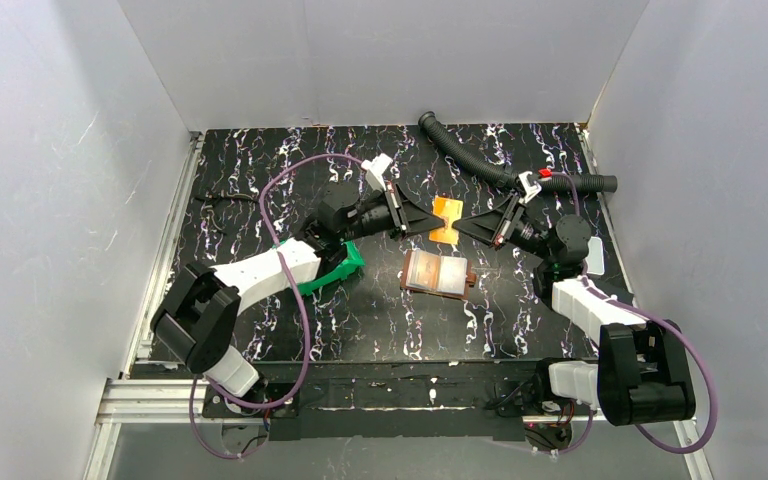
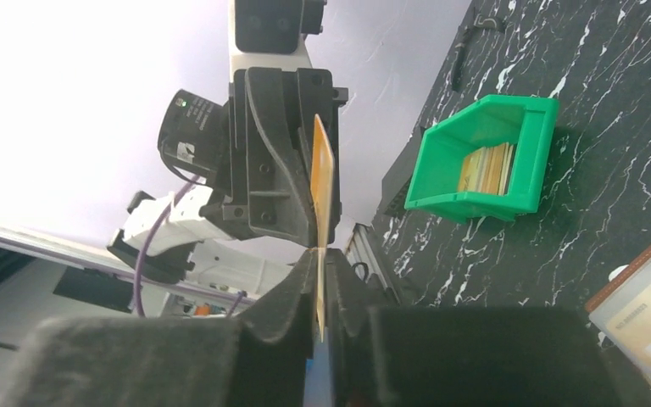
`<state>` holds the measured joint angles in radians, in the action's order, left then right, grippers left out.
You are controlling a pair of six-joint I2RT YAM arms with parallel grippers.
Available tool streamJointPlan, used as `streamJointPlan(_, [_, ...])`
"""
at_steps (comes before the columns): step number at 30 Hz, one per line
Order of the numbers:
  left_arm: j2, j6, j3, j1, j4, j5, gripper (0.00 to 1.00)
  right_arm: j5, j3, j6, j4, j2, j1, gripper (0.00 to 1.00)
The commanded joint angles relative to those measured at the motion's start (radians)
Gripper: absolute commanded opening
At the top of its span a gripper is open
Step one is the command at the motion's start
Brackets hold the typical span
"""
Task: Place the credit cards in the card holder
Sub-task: Insert the credit card into the card holder.
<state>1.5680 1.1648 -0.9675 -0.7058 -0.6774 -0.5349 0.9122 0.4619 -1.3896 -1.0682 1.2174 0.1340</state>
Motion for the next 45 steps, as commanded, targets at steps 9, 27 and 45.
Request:
streamJointPlan(9, [0.082,-0.247,-0.207,-0.01,0.936,0.218,0.53,-0.158,0.104,0.821,0.951,-0.045,-0.074,0.01])
streamJointPlan(27, [0.418,-0.515,-0.516,-0.01,1.241,0.365,0.46,-0.03,0.189,0.947,1.087,0.241,-0.027,0.01])
streamJointPlan(45, [0.506,-0.528,-0.533,-0.015,1.246,0.396,0.41,-0.052,0.129,0.9,0.935,0.339,-0.029,0.01])
